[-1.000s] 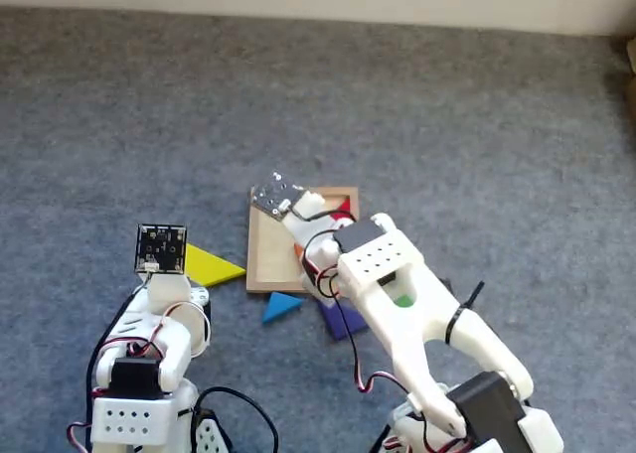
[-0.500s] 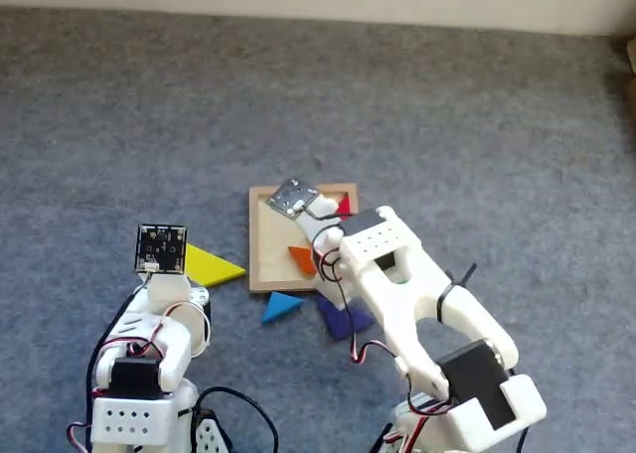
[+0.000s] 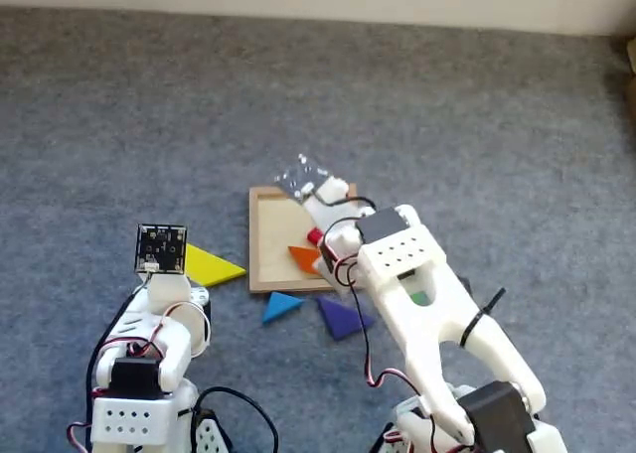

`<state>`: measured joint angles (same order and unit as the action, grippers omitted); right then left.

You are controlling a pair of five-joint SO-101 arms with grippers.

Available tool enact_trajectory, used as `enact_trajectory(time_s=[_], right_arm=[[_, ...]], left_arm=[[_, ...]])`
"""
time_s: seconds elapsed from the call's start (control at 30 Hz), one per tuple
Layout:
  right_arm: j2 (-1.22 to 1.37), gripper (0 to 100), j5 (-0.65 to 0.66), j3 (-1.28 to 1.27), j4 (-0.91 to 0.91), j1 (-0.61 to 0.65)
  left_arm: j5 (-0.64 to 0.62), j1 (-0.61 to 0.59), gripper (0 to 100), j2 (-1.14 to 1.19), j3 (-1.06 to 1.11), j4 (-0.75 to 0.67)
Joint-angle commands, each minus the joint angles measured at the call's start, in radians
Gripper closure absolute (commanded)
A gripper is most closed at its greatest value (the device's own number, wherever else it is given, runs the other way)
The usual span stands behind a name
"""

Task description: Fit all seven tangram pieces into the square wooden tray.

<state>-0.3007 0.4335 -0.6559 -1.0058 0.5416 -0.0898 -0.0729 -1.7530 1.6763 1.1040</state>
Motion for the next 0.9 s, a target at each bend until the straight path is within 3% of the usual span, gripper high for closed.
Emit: enact_trajectory(time_s=[0.0, 0.23, 0.63, 0.87], right_arm=[[-0.036, 99.3, -0.080, 0.050, 0.125, 0.021], [0.147, 99.3, -0.115, 0.050, 0.312, 0.067], [0.242, 99.3, -0.109, 0.051, 0.231, 0.130], [0.240, 99.3, -0.109, 0.053, 0.211, 0.087]], left_arm=[[0.008, 0.008, 99, -0.024, 0.022, 0.002], [0.008, 0.008, 99, -0.024, 0.022, 0.002], [0.008, 0.008, 99, -0.024, 0.022, 0.002], [0.008, 0.008, 99, -0.024, 0.022, 0.002]])
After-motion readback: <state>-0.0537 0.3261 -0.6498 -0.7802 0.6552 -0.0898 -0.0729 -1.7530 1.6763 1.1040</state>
